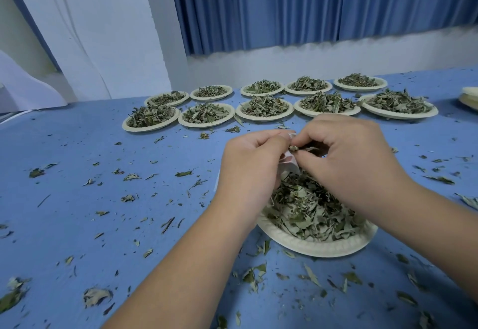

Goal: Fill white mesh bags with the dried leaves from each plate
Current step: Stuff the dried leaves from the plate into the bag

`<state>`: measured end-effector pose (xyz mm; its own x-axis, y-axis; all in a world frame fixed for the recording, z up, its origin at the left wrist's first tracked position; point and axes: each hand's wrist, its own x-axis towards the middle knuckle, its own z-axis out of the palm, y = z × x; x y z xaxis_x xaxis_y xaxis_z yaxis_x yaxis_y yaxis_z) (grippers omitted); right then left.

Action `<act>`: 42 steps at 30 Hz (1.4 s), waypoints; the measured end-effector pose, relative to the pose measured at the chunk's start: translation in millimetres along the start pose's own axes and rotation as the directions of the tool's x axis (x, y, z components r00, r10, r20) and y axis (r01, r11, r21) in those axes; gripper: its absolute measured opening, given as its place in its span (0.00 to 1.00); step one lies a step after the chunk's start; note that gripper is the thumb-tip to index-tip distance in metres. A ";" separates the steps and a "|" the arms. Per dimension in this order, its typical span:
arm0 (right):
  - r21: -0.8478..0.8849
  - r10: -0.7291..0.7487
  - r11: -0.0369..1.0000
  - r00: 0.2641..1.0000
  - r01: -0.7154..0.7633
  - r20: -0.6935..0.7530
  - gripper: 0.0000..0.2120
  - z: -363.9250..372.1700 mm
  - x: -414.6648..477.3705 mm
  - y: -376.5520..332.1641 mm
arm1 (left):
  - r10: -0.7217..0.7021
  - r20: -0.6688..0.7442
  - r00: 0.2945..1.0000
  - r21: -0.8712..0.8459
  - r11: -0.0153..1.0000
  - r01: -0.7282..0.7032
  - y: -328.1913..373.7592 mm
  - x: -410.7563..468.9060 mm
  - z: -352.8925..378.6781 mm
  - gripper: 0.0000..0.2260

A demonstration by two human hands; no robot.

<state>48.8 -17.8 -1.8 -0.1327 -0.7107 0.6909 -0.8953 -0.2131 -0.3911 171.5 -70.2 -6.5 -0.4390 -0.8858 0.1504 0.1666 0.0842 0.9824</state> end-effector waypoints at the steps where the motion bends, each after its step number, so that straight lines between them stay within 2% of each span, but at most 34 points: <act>1: 0.004 0.003 1.000 1.000 -0.003 0.013 0.05 -0.3 0.8 0.7 | -0.005 -0.004 1.000 -0.013 1.000 0.005 0.0 0.5 -0.7 0.08; 6: 0.148 0.020 0.988 0.991 -0.040 0.136 0.10 -7.3 -0.2 2.2 | -0.012 -0.028 1.000 -0.068 0.998 0.010 0.0 1.9 -2.8 0.08; 15: 0.101 0.051 0.993 0.998 -0.056 0.044 0.09 -4.8 -0.7 0.8 | -0.002 -0.021 1.000 -0.025 1.000 0.002 -0.7 0.6 -0.6 0.08; 19: 0.088 0.057 0.994 0.996 -0.064 0.072 0.10 -4.2 1.8 0.5 | -0.010 -0.017 1.000 -0.019 1.000 0.009 -1.1 0.9 -1.4 0.08; 23: 0.252 0.091 0.958 0.977 -0.140 0.194 0.13 -12.3 2.0 1.8 | -0.004 -0.046 0.999 -0.058 0.998 0.001 0.1 2.6 -3.5 0.08; 25: 0.299 0.117 0.938 0.971 -0.177 0.208 0.15 -13.6 2.3 3.3 | -0.003 -0.058 0.998 -0.069 0.998 -0.001 0.3 3.1 -3.6 0.08; 30: 0.408 0.184 0.880 0.966 -0.243 0.179 0.12 -9.1 5.8 2.7 | -0.003 -0.055 0.998 -0.045 0.999 0.000 -1.2 1.5 -2.9 0.07; 36: 0.432 0.219 0.866 0.967 -0.253 0.128 0.09 -9.2 11.5 1.6 | -0.011 -0.049 0.999 -0.095 0.995 0.006 -0.3 2.8 -2.8 0.07; 42: 0.472 0.202 0.830 0.950 -0.295 0.239 0.09 -14.5 13.8 -1.2 | -0.025 -0.056 0.998 -0.119 0.993 0.018 -0.5 4.0 -4.4 0.07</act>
<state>41.9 -17.7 17.0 -0.2050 -0.8783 0.4319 -0.5035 -0.2838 -0.8161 173.5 -75.8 -6.9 -0.3932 -0.9116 0.1199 0.2623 0.0137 0.9649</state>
